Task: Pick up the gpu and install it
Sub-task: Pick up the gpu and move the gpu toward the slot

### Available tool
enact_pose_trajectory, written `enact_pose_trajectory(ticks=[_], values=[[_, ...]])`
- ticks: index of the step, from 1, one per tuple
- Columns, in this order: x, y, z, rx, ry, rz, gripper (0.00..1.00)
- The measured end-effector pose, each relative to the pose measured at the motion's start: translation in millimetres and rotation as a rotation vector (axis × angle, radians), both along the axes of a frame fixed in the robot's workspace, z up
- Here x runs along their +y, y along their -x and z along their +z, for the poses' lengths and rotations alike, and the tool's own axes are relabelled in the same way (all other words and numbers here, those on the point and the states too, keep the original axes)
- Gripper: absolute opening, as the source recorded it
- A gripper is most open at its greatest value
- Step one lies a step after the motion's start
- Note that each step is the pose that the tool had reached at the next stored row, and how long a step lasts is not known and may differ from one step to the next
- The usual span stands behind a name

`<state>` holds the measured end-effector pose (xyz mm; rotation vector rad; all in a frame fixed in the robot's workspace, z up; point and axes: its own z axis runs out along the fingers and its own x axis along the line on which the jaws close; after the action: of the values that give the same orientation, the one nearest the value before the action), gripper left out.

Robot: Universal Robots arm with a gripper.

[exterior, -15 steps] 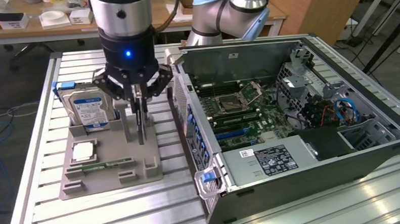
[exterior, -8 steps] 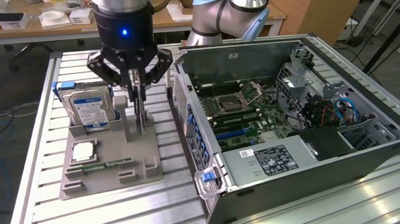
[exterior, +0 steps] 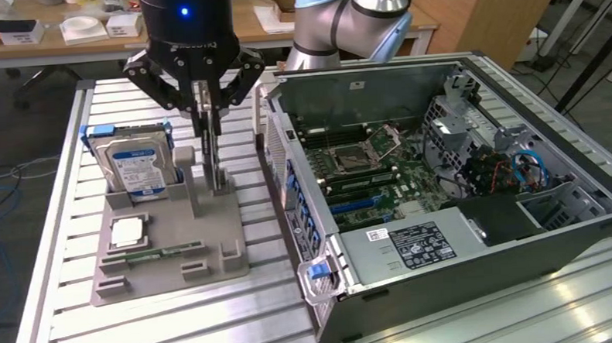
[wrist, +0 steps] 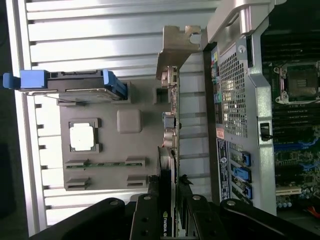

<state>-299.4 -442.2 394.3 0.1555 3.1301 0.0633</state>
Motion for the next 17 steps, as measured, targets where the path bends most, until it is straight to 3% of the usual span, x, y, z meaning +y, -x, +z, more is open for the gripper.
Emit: enact_pose_trajectory(ticks=[17], values=[[0.1,-1.7,2.4,0.0007,-0.0008,0.000,0.26]])
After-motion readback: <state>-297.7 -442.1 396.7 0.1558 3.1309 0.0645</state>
